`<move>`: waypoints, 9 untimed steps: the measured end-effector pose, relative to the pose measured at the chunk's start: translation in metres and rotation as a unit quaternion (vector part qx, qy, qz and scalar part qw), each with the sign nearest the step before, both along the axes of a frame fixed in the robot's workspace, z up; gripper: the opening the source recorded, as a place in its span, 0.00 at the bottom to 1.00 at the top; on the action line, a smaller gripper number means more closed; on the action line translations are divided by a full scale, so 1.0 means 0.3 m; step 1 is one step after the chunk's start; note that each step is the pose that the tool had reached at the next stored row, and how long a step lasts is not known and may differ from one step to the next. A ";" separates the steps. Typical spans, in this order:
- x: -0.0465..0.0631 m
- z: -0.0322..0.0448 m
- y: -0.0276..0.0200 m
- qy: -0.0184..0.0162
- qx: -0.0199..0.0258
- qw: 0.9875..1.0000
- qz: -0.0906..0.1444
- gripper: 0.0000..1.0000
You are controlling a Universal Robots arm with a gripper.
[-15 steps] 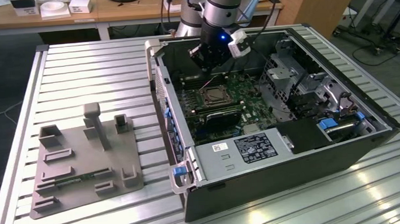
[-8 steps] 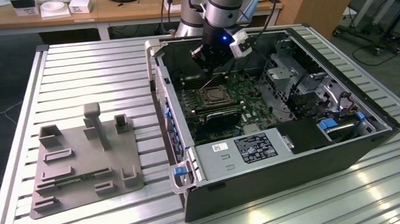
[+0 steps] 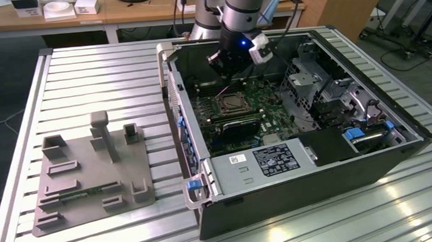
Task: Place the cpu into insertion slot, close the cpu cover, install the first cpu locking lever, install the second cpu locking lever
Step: 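Install the first cpu locking lever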
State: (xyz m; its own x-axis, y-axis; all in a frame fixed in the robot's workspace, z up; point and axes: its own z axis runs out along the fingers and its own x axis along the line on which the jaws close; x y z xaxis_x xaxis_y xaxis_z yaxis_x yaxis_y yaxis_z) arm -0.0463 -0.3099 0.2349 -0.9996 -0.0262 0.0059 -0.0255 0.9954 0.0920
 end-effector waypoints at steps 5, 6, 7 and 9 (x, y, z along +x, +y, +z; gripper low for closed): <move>0.013 -0.013 0.003 0.000 0.000 1.000 0.001 0.10; 0.014 -0.015 0.004 0.000 0.000 1.000 0.002 0.10; 0.016 -0.017 0.004 -0.001 0.000 1.000 0.002 0.10; 0.019 -0.020 0.006 -0.002 0.000 1.000 0.003 0.10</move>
